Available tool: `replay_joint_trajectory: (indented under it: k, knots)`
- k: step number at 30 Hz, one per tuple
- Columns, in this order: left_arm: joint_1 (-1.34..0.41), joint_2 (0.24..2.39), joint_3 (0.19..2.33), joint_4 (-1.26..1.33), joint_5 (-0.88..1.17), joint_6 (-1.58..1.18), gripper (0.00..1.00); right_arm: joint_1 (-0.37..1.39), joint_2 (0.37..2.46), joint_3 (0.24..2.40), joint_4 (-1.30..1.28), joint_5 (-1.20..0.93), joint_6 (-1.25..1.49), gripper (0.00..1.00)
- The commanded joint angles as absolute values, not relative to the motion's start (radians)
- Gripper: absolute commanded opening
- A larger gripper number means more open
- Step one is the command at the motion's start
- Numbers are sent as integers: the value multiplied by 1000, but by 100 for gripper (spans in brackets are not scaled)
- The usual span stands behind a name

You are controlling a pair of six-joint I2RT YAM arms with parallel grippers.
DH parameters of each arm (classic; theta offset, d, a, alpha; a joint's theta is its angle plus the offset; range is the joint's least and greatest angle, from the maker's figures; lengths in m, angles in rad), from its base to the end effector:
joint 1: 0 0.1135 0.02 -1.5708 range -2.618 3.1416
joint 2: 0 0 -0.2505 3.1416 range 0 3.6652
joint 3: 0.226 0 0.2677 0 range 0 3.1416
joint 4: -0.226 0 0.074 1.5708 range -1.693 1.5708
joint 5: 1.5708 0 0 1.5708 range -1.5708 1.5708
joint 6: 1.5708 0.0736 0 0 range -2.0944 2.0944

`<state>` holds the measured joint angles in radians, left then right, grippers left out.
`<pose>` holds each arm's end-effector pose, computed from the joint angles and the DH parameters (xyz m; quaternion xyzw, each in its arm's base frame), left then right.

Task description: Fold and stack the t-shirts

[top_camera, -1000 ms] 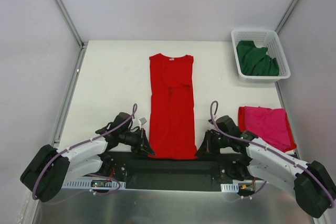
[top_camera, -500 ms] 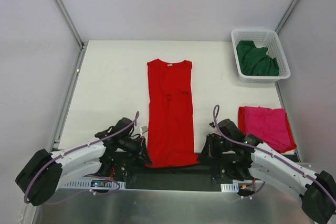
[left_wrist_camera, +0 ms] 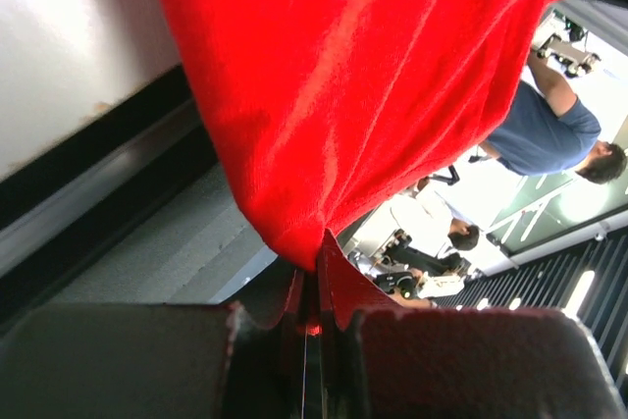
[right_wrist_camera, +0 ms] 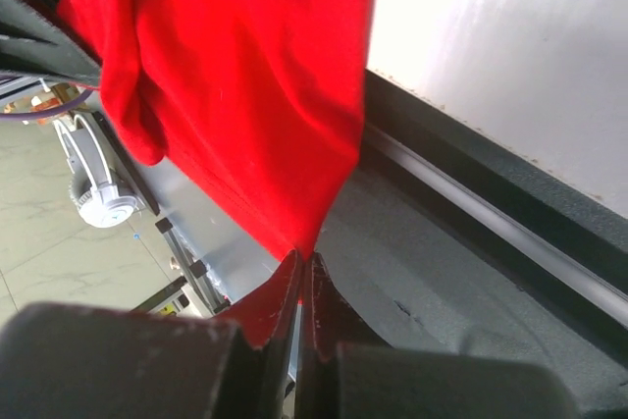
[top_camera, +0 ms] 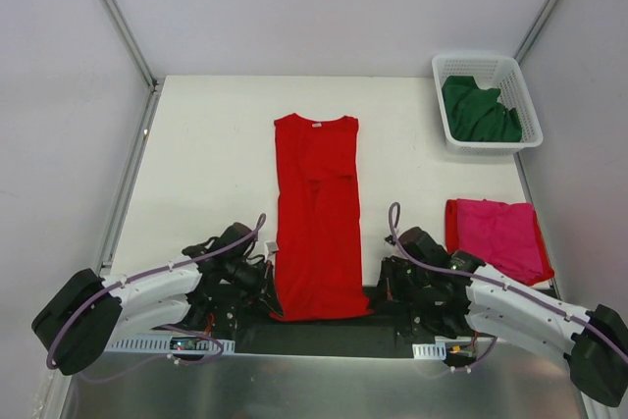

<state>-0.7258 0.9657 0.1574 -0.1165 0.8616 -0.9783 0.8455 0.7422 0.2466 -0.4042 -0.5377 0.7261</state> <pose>0.0934 -0.1576 0.0749 -0.0230 -0.8715 0.4778 0.1081 0.0904 0.1587 0.1040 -0.1416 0.9035 0.4018 0.0469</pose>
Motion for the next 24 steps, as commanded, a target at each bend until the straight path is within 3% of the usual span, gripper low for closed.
replay_joint_trajectory:
  k: [1,10,24]
  knots:
    - [-739,976,201,-155,877,-953,0,857,768,288,-414,-509,727,1]
    - [-738,1075,316,-153,876,-911,0,867,899,380,-377,-511,672,1]
    - [-738,1026,422,-198,885,-937,0,874,985,595,-497,-496,586,1]
